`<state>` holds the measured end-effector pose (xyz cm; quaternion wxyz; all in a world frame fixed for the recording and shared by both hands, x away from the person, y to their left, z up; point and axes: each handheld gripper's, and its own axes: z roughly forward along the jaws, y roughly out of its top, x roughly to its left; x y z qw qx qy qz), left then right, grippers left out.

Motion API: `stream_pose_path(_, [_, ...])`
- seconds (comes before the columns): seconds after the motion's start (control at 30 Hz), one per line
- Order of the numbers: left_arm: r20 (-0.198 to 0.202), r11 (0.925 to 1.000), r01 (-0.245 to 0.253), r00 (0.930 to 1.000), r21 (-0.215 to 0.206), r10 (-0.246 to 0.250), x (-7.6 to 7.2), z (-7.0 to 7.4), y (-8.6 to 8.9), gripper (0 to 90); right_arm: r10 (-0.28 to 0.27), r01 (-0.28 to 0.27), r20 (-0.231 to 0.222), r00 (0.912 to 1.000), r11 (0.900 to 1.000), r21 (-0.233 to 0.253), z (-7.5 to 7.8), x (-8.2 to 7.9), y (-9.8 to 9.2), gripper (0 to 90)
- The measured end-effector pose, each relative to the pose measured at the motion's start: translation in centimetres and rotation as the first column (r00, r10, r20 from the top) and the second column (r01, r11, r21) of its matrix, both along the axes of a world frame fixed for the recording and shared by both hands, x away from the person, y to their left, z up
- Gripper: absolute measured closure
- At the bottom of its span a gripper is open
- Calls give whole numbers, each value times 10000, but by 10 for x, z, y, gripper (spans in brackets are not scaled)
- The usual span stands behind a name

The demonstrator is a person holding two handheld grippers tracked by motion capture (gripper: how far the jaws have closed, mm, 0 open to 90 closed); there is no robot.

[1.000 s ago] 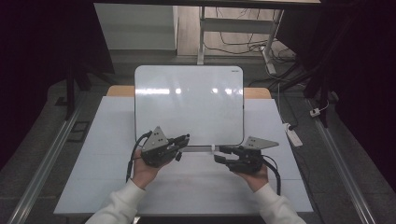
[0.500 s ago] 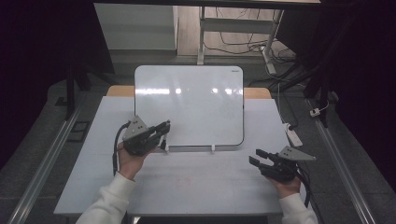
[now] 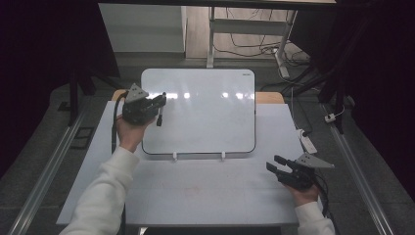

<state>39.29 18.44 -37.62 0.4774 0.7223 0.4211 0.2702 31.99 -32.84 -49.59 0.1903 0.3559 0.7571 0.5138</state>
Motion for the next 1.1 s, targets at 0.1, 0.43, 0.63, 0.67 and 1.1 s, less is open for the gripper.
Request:
stream_pose_path(0.1, [-278, 9996, -142, 9995, 254, 149, 13, 7, 3, 815, -18, 18, 9, 10000, 10000, 30, 0, 0, 0, 490])
stream_pose_path(0.43, [-821, 9886, -686, 9934, 1344, 801, 46, 23, 11, 815, 21, -20, 39, 10000, 9999, -143, -1, 0, 3, 488])
stream_pose_path(0.63, [-1219, 9863, -980, 9859, 1325, 1143, 62, 20, 19, 814, 37, -37, 9, 10000, 9999, -124, -2, 0, 3, 488])
stream_pose_path(0.67, [-1249, 9849, -1012, 9850, 1403, 1190, 64, 20, 19, 814, 19, -19, 5, 10000, 9999, -149, -2, 0, 3, 488])
stream_pose_path(1.1, [-1492, 9712, -1382, 9743, 1941, 1685, 92, 16, 15, 808, 63, -64, -31, 10000, 9997, -240, -4, 1, 4, 488])
